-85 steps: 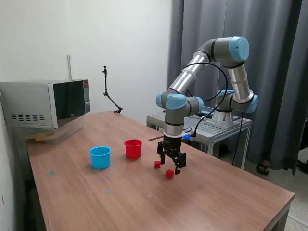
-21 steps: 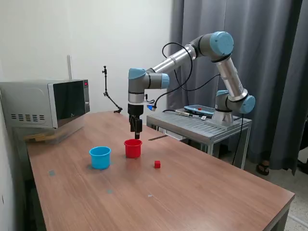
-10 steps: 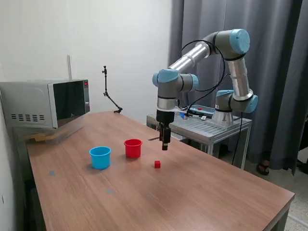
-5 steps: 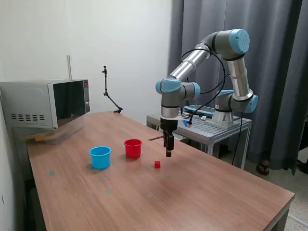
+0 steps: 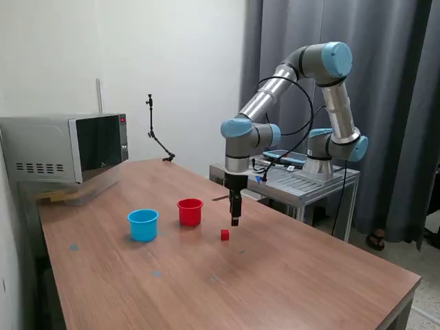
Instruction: Place red objects in the red bin, and blue objects in the blue bin.
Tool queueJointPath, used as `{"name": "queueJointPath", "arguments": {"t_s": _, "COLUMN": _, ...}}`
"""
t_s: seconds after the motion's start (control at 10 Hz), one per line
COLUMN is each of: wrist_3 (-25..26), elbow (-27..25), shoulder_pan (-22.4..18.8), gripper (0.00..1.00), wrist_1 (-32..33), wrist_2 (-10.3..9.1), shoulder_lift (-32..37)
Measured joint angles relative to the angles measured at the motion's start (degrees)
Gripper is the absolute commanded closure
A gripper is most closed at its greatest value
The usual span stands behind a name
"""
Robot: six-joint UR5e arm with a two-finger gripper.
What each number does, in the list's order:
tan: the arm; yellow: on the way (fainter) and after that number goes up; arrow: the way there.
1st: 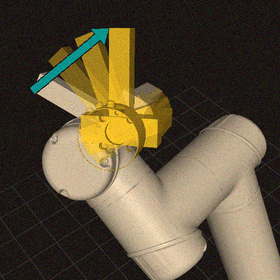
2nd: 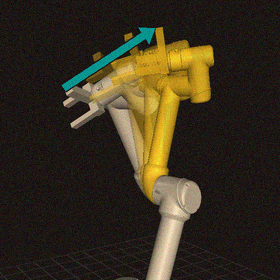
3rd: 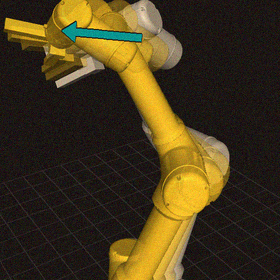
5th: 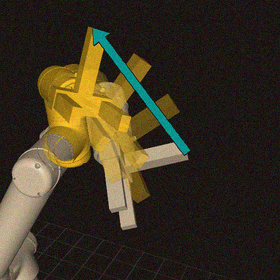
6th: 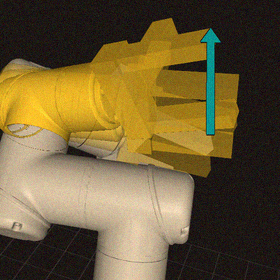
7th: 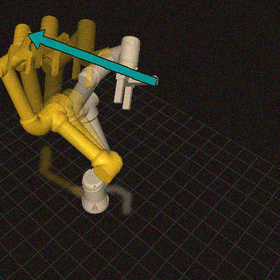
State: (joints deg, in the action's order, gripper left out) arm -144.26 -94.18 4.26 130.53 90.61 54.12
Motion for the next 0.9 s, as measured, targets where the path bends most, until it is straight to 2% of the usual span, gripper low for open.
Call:
{"name": "queueJointPath", "arguments": {"t_s": 0.4, "wrist_3": -0.7, "elbow": 0.1, "shoulder_pan": 1.2, "gripper": 0.00, "wrist_1": 3.1, "wrist_2": -0.05, "shoulder_lift": -0.8}}
{"name": "queueJointPath", "arguments": {"t_s": 0.9, "wrist_3": -1.8, "elbow": 2.8, "shoulder_pan": 1.5, "gripper": 0.00, "wrist_1": 3.5, "wrist_2": 0.01, "shoulder_lift": -5.1}}
